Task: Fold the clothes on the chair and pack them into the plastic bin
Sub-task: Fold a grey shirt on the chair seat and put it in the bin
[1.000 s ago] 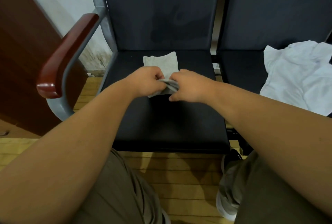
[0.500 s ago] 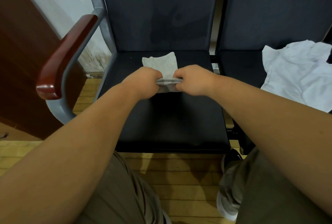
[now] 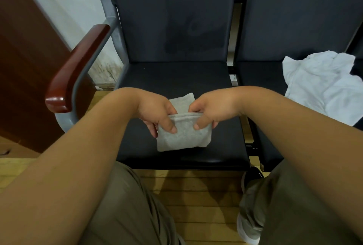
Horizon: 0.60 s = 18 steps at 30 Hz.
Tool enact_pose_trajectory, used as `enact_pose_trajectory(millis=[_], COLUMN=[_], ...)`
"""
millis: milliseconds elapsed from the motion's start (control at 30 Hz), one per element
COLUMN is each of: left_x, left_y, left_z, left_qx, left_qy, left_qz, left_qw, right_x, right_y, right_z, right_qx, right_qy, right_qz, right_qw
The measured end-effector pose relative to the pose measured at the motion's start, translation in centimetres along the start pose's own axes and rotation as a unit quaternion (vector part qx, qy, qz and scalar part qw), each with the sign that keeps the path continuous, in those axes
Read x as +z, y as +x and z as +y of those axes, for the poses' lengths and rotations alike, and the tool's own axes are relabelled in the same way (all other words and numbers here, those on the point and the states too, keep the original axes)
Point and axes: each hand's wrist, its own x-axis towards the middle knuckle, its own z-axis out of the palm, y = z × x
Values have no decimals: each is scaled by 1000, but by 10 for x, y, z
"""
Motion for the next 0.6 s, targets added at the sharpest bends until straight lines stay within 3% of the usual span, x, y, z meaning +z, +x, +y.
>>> enact_pose_trajectory(millis=[267, 600], left_x=[-27, -42], left_y=[11, 40], left_z=[-11, -20], left_qx=[12, -60], left_qy=[76, 110], left_qz=[261, 284], left_qw=[962, 951], right_x=[-20, -20], right_y=[23, 70], right_z=[14, 23], right_qx=[-7, 10], right_qy=[112, 94], right_qz=[185, 232], right_qw=[976, 968])
